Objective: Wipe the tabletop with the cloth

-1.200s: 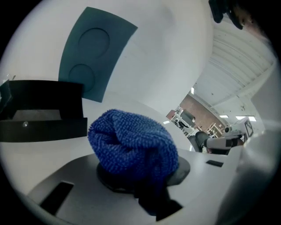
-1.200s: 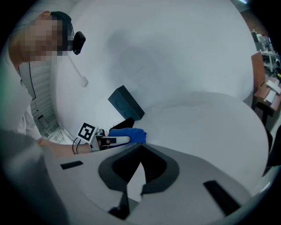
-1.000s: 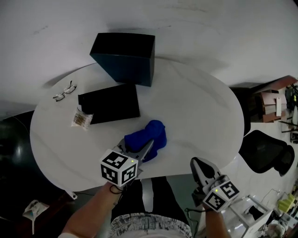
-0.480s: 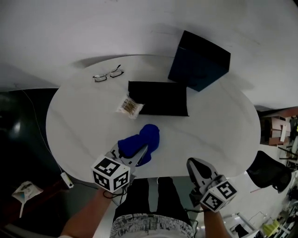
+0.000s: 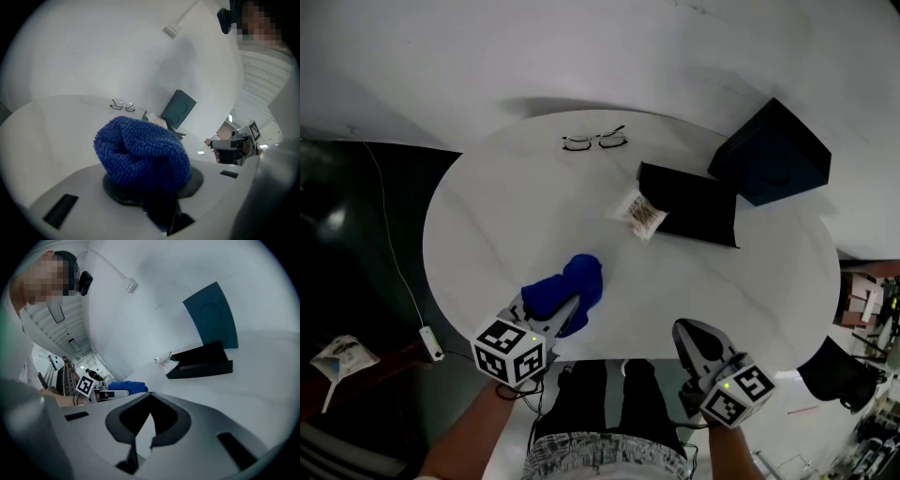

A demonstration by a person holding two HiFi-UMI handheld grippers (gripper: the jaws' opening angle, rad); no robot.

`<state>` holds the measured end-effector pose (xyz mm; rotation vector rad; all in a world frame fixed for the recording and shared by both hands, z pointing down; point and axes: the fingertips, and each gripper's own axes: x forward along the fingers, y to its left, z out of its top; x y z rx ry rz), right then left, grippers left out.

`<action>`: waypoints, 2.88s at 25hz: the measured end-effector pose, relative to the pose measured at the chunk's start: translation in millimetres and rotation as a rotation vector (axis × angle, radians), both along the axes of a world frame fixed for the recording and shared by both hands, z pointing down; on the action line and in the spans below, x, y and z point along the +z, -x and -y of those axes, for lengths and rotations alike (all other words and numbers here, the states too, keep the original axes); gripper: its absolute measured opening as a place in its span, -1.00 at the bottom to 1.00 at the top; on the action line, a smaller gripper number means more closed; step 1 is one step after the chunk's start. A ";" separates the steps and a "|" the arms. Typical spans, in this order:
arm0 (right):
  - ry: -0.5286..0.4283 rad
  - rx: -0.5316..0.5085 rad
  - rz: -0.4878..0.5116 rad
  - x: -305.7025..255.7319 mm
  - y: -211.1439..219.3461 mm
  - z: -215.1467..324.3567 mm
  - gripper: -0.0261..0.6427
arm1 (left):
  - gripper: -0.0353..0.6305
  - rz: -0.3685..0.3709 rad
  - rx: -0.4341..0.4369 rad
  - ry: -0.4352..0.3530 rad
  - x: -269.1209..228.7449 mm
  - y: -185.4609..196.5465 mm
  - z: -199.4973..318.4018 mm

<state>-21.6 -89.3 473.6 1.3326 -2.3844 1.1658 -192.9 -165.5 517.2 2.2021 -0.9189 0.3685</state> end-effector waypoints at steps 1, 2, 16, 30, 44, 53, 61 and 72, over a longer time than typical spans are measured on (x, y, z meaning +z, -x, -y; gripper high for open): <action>0.003 -0.006 -0.002 1.1 5.2 0.2 -0.90 | -0.52 0.004 -0.007 0.001 1.9 7.6 -0.4; 0.006 -0.011 -0.004 2.4 9.7 0.1 -0.90 | -0.52 0.010 -0.013 0.003 4.6 14.5 -0.9; 0.032 0.003 -0.034 14.4 20.4 -12.2 -0.90 | -0.52 0.117 -0.027 0.060 48.1 53.7 -7.4; 0.037 0.083 -0.004 19.2 -43.4 -33.5 -0.90 | -0.52 0.170 0.030 0.053 49.1 -9.2 -12.6; 0.046 0.240 0.024 25.3 -152.6 -69.5 -0.90 | -0.52 0.179 0.196 0.035 45.6 -140.7 -23.9; 0.037 0.330 0.036 23.9 -216.1 -93.6 -0.90 | -0.52 0.169 0.321 0.028 43.9 -234.0 -43.7; 0.040 0.401 0.038 27.7 -264.0 -119.0 -0.90 | -0.52 0.156 0.410 0.020 41.4 -303.5 -63.7; 0.041 0.470 0.048 30.1 -297.3 -144.2 -0.90 | -0.52 0.156 0.520 -0.004 39.6 -363.7 -90.6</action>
